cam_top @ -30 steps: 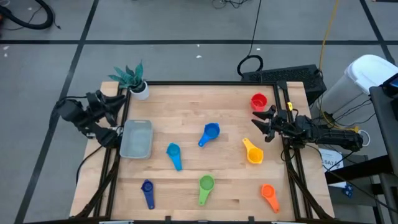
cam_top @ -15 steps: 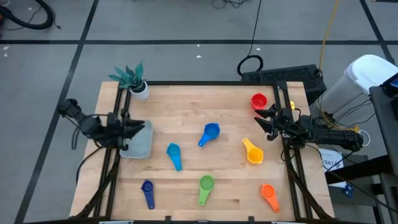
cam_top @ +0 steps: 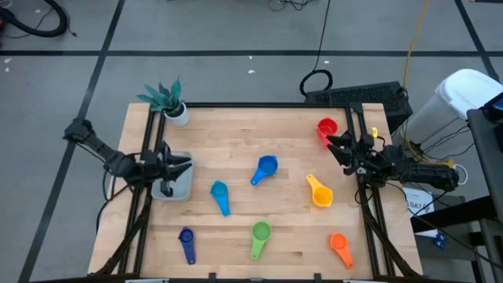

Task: Nest measuring cups in basket
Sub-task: Move the top light blue measuring cup to the top left of the table

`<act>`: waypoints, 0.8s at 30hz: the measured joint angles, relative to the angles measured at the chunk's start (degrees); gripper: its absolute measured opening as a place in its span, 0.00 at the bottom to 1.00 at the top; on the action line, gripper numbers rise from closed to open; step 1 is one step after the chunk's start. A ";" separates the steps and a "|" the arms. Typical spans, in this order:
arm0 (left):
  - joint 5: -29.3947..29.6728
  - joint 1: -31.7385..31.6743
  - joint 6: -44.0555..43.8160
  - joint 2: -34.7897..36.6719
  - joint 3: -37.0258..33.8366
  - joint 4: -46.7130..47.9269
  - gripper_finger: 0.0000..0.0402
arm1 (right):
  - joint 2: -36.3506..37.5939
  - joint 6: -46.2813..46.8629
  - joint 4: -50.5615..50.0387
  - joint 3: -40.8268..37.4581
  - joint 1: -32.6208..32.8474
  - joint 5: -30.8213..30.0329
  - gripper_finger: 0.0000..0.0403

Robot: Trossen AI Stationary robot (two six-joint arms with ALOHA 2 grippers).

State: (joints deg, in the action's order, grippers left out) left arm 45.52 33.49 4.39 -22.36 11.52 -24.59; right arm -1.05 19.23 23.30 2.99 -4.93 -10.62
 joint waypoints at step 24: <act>-14.53 -21.23 -2.32 -30.84 45.73 59.70 0.23 | -46.49 -25.88 -24.56 41.80 0.15 3.26 0.49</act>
State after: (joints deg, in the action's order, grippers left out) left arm 31.00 12.26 2.06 -53.20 57.25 35.11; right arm -47.54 -6.65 -1.26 44.80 -4.78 -7.35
